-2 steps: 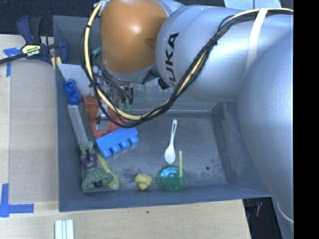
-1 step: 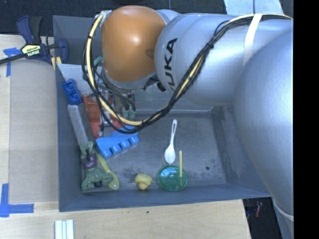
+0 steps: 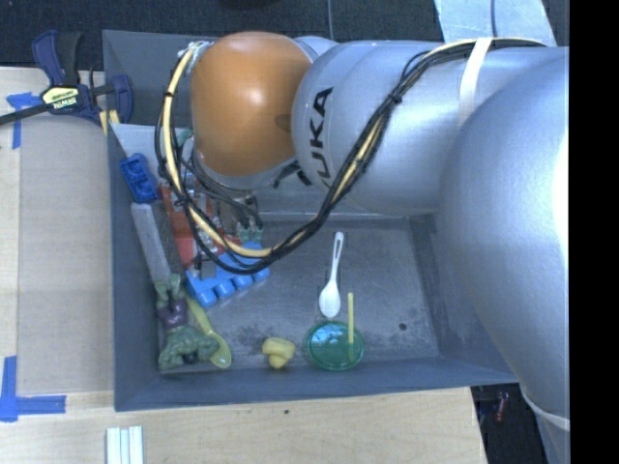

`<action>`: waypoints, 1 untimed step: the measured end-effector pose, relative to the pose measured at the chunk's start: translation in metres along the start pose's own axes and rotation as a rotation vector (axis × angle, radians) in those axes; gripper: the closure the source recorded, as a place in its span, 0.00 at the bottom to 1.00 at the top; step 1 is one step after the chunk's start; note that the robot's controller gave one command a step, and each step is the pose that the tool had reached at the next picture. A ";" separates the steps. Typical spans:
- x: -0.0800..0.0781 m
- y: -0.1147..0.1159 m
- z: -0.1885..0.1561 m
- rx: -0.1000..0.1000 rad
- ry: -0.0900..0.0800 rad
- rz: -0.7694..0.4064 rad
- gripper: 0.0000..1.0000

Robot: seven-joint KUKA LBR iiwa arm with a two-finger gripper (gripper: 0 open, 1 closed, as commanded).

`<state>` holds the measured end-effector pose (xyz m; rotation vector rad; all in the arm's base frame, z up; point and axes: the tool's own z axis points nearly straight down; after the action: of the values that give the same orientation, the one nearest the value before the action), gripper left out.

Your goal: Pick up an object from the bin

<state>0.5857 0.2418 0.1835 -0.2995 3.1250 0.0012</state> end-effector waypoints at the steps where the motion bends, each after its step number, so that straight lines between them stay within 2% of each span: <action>1: 0.006 -0.009 0.019 0.000 -0.002 0.047 0.00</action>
Offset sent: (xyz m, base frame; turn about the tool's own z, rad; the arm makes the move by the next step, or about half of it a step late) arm -0.0282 -0.0087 -0.0708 -0.2068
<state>0.5813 0.2317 0.1641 -0.2255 3.1288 0.0024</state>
